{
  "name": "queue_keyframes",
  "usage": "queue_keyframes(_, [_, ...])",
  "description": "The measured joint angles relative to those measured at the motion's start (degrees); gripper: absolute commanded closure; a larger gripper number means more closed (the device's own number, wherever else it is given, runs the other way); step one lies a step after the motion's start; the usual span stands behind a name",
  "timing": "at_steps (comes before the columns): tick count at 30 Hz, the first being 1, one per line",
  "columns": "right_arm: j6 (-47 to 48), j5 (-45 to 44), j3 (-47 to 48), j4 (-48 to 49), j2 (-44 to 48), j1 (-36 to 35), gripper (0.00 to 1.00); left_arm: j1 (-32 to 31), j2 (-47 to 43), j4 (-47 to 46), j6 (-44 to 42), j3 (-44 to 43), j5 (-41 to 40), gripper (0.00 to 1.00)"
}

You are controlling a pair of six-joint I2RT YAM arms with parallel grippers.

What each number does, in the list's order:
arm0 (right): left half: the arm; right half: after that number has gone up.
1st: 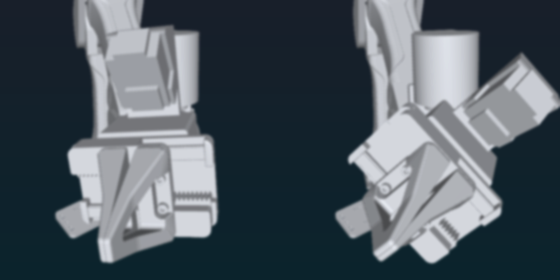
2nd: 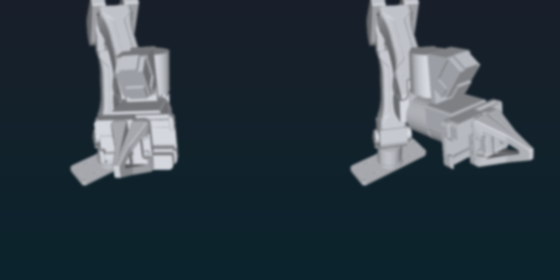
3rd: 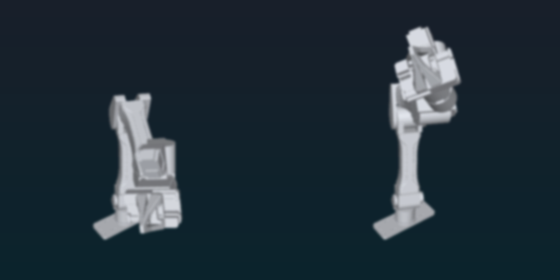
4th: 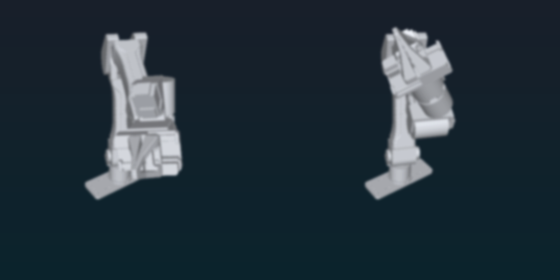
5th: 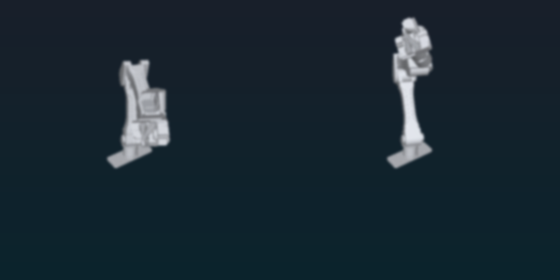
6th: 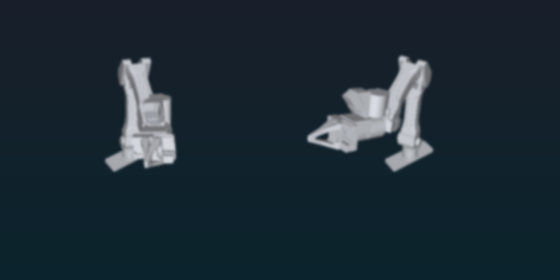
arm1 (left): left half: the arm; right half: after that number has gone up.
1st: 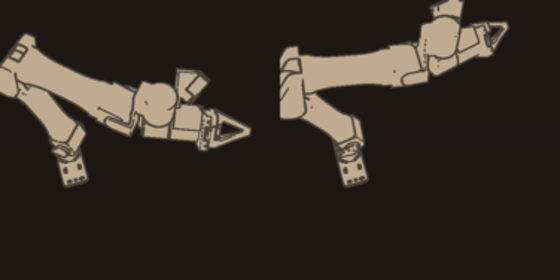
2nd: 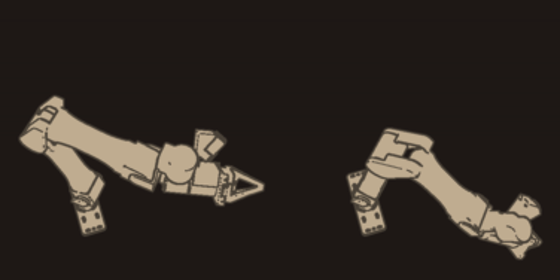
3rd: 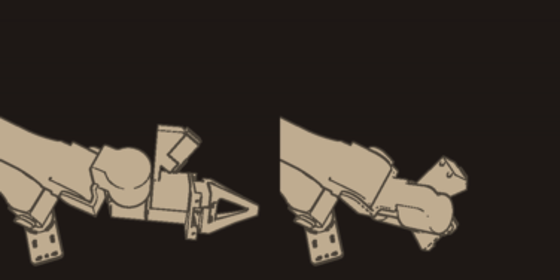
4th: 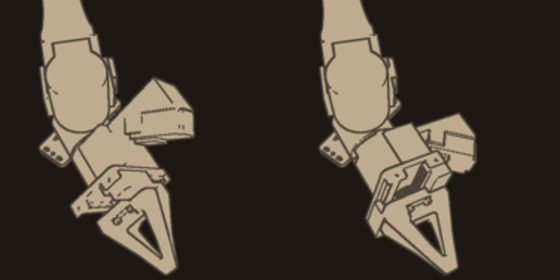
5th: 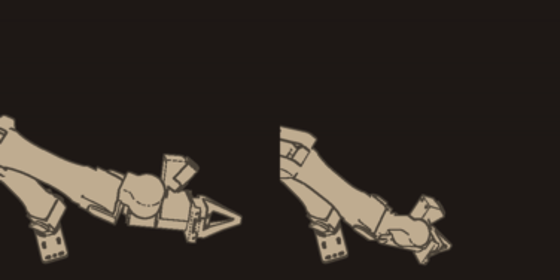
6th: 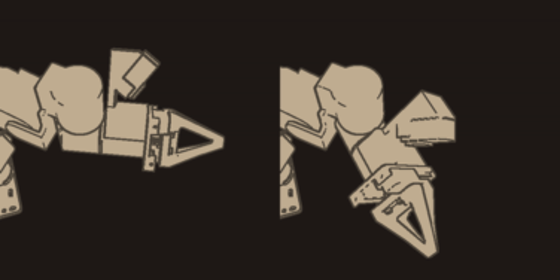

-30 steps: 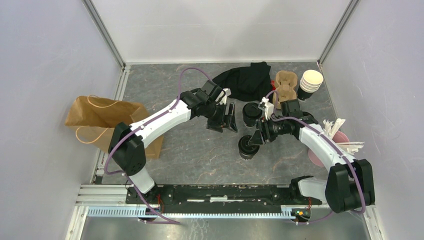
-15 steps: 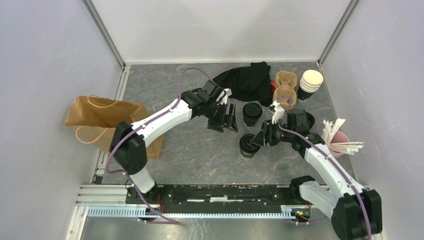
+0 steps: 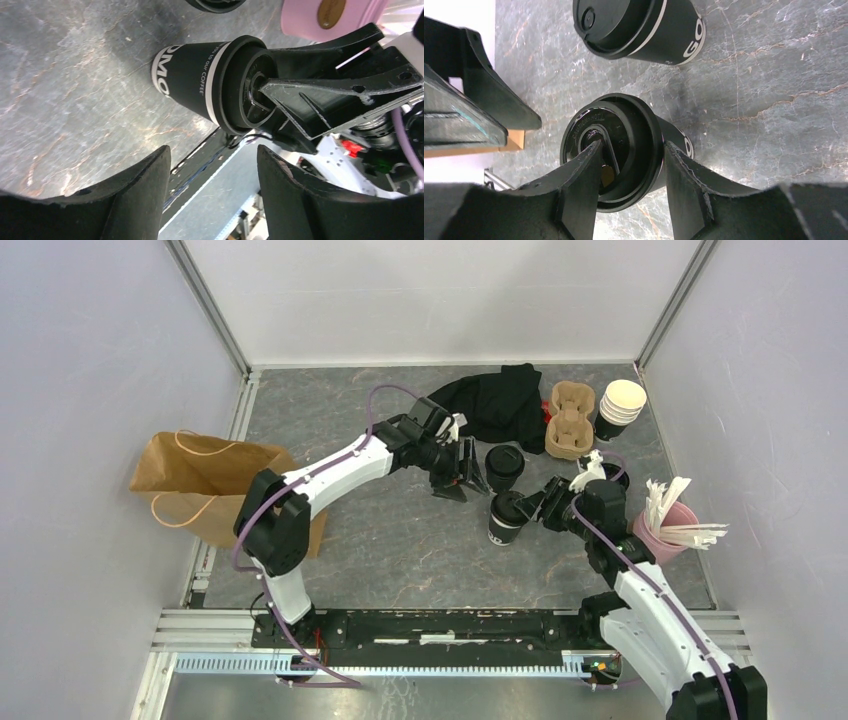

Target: Pack the takeout coffee

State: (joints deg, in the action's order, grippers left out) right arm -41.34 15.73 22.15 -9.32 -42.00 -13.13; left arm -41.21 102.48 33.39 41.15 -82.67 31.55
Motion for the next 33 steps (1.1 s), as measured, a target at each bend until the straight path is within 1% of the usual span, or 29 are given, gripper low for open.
queue_keyframes(4, [-2.84, -2.36, -0.11, 1.53, -0.37, -0.28, 0.48, 0.31, 0.31, -8.44, 7.76, 5.01, 3.43, 0.34])
queue_keyframes(8, [-3.87, -4.07, -0.72, 1.53, 0.94, -0.39, 0.48, 0.2, 1.25, -13.7, 13.22, 8.68, 5.09, 0.34])
queue_keyframes(16, [-4.09, -4.2, -2.27, 1.36, 3.76, -0.68, 0.48, -0.42, 1.86, -17.86, 18.82, 10.99, 6.12, 0.33])
queue_keyframes(20, [-4.76, -4.0, -2.93, 1.57, 4.59, -0.83, 0.48, -0.94, 1.84, -21.27, 22.36, 14.43, 6.32, 0.37])
queue_keyframes(24, [-4.98, -4.0, -3.06, 1.75, 4.7, -1.16, 0.48, -1.31, 1.86, -22.93, 25.68, 17.33, 6.29, 0.38])
queue_keyframes(33, [-4.9, -5.18, -3.06, 1.95, 4.7, -1.42, 0.48, -2.32, 1.84, -25.11, 28.65, 17.53, 6.05, 0.38])
